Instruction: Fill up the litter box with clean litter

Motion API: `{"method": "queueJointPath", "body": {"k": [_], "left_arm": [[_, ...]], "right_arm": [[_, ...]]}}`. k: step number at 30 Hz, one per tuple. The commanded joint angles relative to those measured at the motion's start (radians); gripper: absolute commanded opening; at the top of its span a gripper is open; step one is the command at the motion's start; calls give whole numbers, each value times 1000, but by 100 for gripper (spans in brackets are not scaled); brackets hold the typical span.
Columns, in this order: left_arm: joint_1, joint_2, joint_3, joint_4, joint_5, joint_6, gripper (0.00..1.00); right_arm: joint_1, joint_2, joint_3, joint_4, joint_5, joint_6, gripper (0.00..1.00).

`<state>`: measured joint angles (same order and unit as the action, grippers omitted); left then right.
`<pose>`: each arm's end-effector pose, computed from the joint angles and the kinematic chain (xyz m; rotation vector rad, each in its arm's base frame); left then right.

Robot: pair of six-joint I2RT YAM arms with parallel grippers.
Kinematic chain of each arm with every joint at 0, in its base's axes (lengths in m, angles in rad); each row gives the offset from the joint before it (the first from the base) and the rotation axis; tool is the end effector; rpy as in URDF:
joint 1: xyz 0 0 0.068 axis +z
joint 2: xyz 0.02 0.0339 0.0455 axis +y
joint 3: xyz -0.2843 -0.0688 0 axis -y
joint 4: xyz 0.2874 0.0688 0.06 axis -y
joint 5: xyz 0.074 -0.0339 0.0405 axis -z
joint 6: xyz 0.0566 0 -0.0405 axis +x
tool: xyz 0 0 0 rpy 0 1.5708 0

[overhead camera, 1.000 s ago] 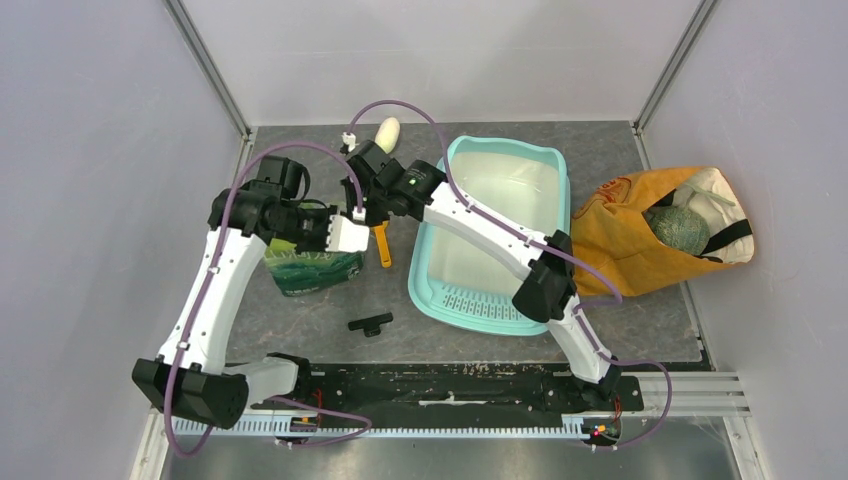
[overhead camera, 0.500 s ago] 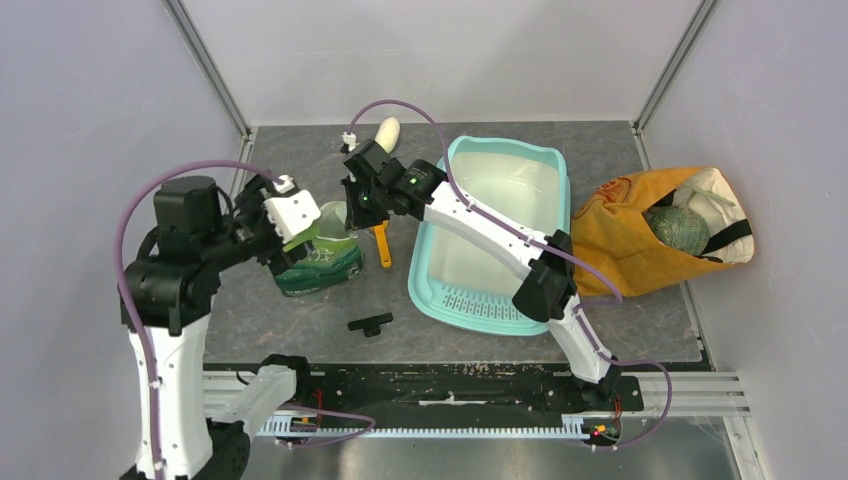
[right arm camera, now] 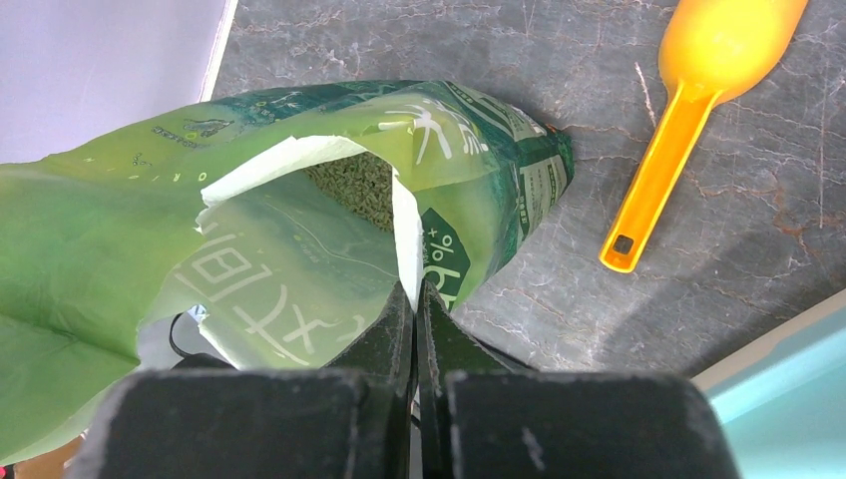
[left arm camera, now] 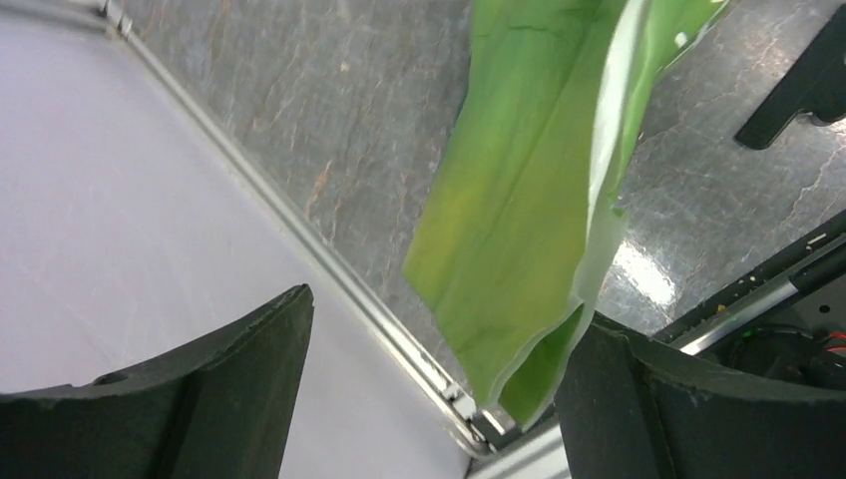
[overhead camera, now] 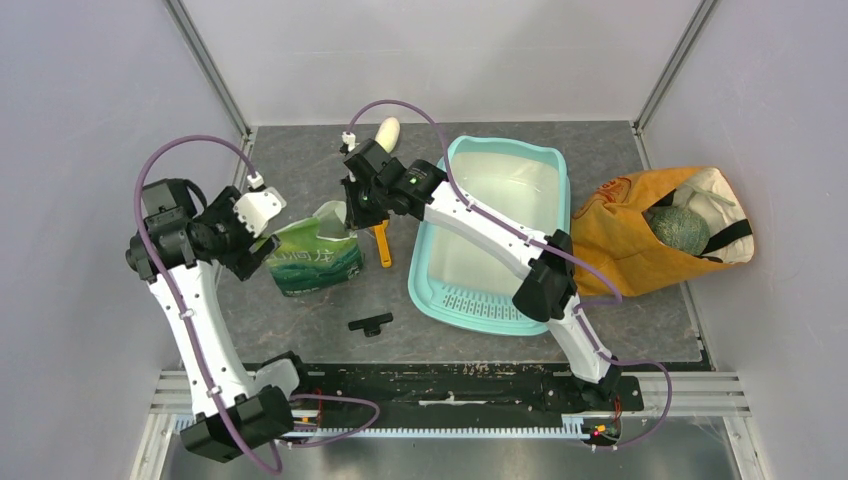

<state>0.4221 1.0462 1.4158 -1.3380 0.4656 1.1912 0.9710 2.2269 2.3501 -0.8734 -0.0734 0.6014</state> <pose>0.1878 0.0565 0.4167 1.0628 2.1555 0.1444 0.3165 0.4701 0.3447 -0.4956 2.4354 0.8294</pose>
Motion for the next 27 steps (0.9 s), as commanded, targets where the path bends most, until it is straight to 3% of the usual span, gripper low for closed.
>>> {"method": "queueJointPath", "body": {"k": [1, 7, 14, 22, 27], "left_arm": [[63, 29, -37, -27, 239, 287, 85], [65, 109, -75, -123, 443, 524, 56], [57, 147, -76, -160, 472, 556, 2], [2, 124, -152, -77, 458, 484, 2], [-2, 120, -191, -37, 449, 463, 2]], "right_arm": [[0, 9, 9, 58, -30, -7, 0], [0, 19, -14, 145, -151, 9, 0], [21, 59, -68, 346, -350, 106, 0], [17, 97, -126, 504, -425, 126, 0], [-6, 82, -281, 752, -536, 275, 0]]}}
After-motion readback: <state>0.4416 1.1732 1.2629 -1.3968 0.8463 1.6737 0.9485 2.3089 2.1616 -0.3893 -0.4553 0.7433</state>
